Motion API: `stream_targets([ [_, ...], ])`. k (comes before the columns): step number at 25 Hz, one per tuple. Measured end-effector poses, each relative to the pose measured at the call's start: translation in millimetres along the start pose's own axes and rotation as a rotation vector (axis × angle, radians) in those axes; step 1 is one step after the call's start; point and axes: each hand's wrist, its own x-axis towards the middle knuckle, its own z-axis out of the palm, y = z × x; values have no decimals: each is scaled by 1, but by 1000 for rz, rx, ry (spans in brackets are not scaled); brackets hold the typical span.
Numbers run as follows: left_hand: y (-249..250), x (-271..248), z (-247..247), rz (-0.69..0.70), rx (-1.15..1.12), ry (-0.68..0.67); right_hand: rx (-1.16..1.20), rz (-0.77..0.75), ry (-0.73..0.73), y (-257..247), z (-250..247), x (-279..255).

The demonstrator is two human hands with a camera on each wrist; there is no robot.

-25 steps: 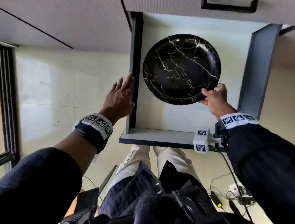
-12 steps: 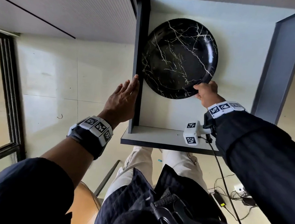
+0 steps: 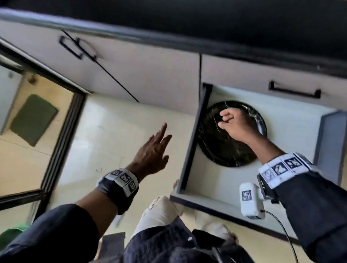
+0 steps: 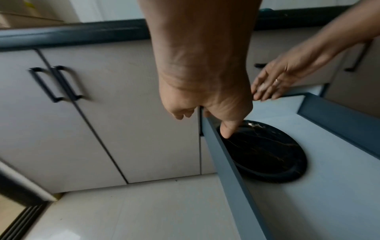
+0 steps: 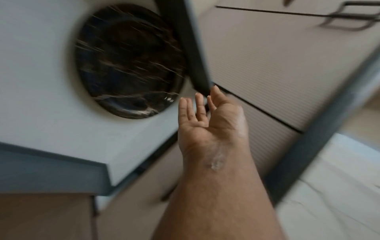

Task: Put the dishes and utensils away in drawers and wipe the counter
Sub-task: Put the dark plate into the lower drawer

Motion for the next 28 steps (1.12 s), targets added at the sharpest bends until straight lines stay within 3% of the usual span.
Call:
stream_targets([
  [2, -19, -5, -11, -104, -109, 30, -39, -197, -7, -64, -6, -4],
  [4, -64, -4, -47, -203, -276, 145, -94, -355, -29, -141, 3, -1],
  [8, -173, 26, -149, -401, -591, 513, -309, -564, -7, -264, 42, 28],
  [12, -315, 53, -248, -524, -844, 719, -475, -595, -25, -392, 109, 93],
  [15, -404, 62, -292, -669, -1324, 826, -684, -551, -15, -463, 164, 140],
  [17, -440, 69, -318, -620, -1630, 850, -798, -460, 40, -482, 185, 152],
  [21, -489, 89, -353, -590, -1812, 849, -909, -310, 52, -496, 202, 158],
  [24, -496, 97, -359, -623, -1901, 951, -936, -274, 21, -501, 203, 157],
  [28, -476, 79, -379, -377, -1914, 1046, -943, -283, -27, -502, 198, 153],
])
